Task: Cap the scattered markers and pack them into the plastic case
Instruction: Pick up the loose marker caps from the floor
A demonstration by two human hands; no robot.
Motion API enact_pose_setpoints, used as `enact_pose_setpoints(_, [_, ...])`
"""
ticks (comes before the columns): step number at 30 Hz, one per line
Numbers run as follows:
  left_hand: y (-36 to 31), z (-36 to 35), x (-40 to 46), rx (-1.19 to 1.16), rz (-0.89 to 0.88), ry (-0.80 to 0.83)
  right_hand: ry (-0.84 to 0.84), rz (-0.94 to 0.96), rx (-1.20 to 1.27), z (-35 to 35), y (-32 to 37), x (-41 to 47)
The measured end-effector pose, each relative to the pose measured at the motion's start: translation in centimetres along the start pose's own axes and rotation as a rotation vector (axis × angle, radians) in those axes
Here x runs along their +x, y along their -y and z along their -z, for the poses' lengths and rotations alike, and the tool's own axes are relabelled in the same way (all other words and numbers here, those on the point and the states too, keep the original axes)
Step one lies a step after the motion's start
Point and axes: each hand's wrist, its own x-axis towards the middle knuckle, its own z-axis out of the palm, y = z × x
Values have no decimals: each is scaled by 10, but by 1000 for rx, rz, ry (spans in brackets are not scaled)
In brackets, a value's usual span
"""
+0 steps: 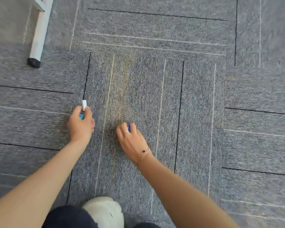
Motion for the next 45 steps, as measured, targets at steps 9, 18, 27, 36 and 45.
enact_pose_setpoints(9, [2,7,-3,-80,31,60,16,-240,161,16,1,-3])
enact_pose_setpoints(18, [-40,27,-43,27,174,310,125,-597,468,116,-25,-44])
enact_pose_setpoints(27, [-218,56,-140,48,208,425,16,-581,401,298,-6,-122])
enact_pose_setpoints(36, [-414,183,-286,93,13,350,-83,-476,430,498,20,-256])
enact_pose_setpoints(45, [-546,384,-459,45,-251,206,-272,-150,855,659,143,-366])
